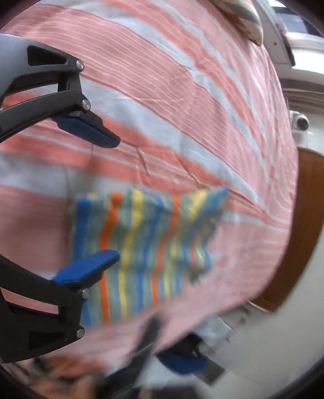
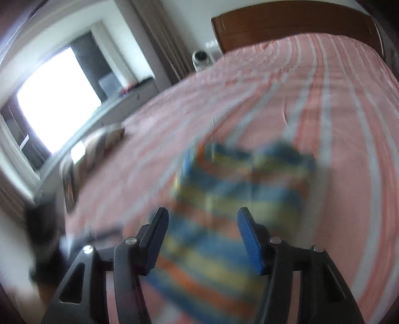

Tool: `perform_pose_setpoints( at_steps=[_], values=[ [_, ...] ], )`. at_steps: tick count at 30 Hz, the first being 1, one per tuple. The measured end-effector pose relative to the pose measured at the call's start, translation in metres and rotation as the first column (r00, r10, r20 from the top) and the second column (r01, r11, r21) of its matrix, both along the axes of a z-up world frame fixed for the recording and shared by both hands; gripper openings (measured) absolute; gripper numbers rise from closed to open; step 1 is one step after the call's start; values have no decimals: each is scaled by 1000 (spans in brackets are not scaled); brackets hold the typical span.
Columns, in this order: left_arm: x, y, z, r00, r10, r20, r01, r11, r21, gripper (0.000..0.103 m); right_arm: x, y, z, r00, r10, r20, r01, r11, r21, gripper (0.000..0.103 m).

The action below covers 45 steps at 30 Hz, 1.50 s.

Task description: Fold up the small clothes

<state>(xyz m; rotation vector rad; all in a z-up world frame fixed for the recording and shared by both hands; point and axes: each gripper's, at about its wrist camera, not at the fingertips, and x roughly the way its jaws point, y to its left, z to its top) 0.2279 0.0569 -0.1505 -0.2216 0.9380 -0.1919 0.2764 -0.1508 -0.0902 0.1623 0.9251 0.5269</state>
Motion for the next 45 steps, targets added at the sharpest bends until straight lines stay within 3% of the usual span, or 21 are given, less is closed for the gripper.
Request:
perform_pose_setpoints(
  at_steps=[2, 4, 6, 8, 11, 15, 19, 21, 45],
  values=[
    [-10, 6, -1, 1000, 8, -26, -8, 1000, 26, 77, -41, -15, -13, 998, -58, -6, 57, 996, -67, 58],
    [-29, 13, 12, 1000, 11, 19, -11, 1000, 7, 79, -86, -27, -17, 993, -108, 50, 112, 990, -88, 62],
    [-60, 21, 25, 998, -1, 63, -1, 1000, 31, 91, -136, -39, -20, 981, -157, 110, 169, 980, -103, 76],
    [-86, 15, 36, 993, -37, 109, 29, 996, 79, 95, -186, -50, -23, 962, -205, 182, 232, 963, -140, 82],
    [-112, 0, 32, 988, -83, 129, 67, 990, 125, 97, -224, -55, -29, 947, -228, 227, 279, 934, -224, 90],
    [-123, -29, 6, 985, -117, 124, 96, 983, 158, 97, -225, -62, -41, 936, -245, 254, 321, 889, -327, 93],
    [-126, -44, -23, 981, -129, 143, 96, 971, 220, 101, -217, -74, -63, 929, -275, 249, 347, 881, -322, 98],
    [-133, -40, -26, 972, -131, 195, 91, 975, 204, 102, -223, -79, -67, 922, -282, 267, 354, 892, -282, 100],
    [-134, -39, -31, 968, -129, 214, 89, 978, 188, 102, -225, -83, -69, 927, -282, 248, 344, 903, -257, 102]
  ],
)
